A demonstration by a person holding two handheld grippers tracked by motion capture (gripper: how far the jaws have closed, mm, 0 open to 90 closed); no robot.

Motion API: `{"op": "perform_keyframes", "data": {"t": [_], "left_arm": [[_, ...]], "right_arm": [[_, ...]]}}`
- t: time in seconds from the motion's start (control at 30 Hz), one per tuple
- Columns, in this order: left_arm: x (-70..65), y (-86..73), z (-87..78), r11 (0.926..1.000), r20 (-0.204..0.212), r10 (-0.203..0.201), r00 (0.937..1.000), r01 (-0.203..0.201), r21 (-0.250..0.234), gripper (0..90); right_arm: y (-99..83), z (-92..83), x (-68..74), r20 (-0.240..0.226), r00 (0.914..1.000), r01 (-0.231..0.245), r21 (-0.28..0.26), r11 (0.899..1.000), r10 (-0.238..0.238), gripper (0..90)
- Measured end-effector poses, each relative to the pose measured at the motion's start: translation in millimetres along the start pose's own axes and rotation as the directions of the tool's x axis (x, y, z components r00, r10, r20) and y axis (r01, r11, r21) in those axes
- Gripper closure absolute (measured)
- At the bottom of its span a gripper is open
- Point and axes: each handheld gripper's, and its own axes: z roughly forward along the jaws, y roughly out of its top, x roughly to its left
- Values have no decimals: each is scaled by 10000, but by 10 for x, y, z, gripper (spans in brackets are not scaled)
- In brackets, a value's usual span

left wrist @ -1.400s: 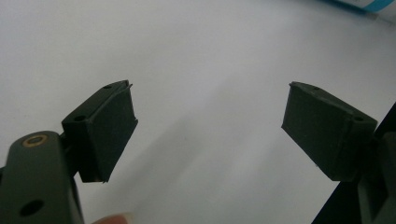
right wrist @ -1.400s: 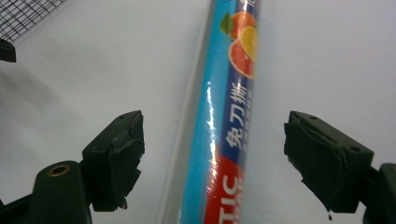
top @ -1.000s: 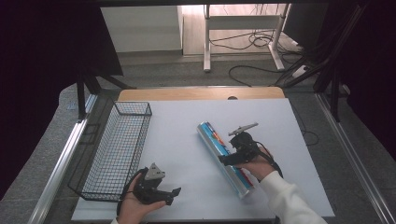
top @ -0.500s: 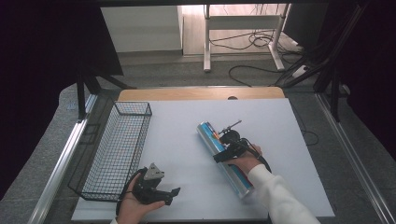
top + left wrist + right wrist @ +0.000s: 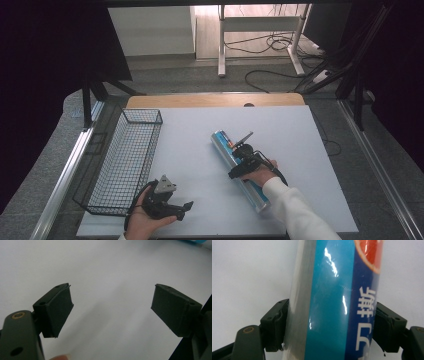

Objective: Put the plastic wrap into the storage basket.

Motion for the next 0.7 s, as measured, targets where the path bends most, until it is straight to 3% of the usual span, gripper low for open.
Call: {"op": "perform_keyframes", "data": {"t": [0.3,0.43,0.63,0.7], "left_arm": [[-4,-1,6,10000,0,28,10000,-28,17,167],[1,-5,8,10000,-11,30,10000,-30,33,167],[11,-11,9,10000,-15,3,10000,-3,24,167],[11,-12,9,10000,-7,-1,10000,1,17,167]], "right_arm": [[240,-3,-44,-64,10000,-75,109,9999,76,222],[354,77,-34,-187,9998,-111,412,9991,119,223],[482,177,-10,182,9998,68,905,9959,-85,280],[508,173,-37,100,9999,-129,1206,9926,118,296]]}}
